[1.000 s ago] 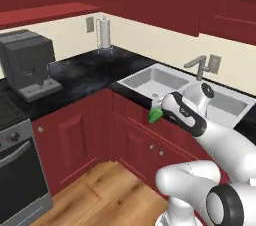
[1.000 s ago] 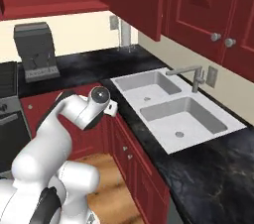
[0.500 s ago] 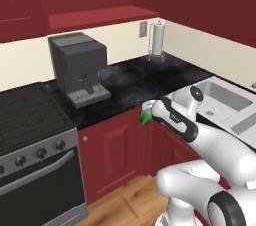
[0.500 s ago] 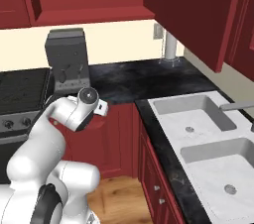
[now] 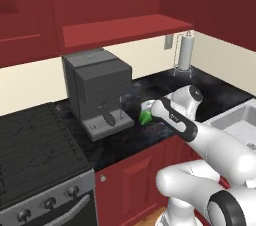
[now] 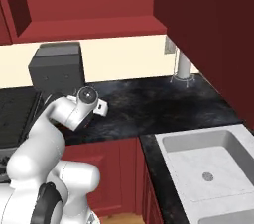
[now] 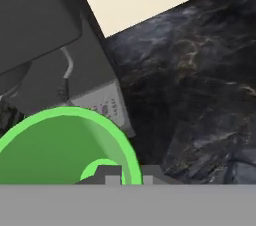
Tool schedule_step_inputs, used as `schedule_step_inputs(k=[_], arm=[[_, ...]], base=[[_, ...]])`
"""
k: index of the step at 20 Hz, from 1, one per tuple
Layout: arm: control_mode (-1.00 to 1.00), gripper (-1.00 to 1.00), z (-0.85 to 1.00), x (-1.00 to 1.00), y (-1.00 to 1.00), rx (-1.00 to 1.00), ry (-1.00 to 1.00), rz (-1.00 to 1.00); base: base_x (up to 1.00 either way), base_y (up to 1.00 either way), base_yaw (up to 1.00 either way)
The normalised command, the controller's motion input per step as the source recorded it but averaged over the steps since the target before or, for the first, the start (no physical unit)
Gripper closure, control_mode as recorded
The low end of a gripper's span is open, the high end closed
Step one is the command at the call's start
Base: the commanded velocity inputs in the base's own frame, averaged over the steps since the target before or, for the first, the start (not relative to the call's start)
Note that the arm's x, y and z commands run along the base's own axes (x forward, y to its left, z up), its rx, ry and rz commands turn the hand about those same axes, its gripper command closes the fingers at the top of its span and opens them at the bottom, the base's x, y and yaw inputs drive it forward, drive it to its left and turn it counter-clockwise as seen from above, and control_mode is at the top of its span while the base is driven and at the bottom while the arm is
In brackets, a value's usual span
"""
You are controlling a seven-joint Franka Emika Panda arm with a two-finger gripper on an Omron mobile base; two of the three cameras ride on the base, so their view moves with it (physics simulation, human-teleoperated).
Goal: Move the cup from next to the sink to the open cabinet. Then, move the bowl with the chicken drumstick to the fridge to clear the area for faucet cleaning.
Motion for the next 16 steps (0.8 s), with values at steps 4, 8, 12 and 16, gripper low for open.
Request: schedule_step_inputs(k=[4, 8, 12, 16], arm=[[1.0, 1.0, 0.0, 0.0, 0.0, 0.0, 0.0, 0.0], [1.0, 1.0, 0.0, 0.0, 0.0, 0.0, 0.0, 0.0], [1.0, 1.0, 0.0, 0.0, 0.0, 0.0, 0.0, 0.0], [1.0, 1.0, 0.0, 0.0, 0.0, 0.0, 0.0, 0.0]], base=[[0.98, -0.15, 0.26], [0.29, -0.57, 0.25], [-0.02, -0.32, 0.06], [0.03, 0.0, 0.01]])
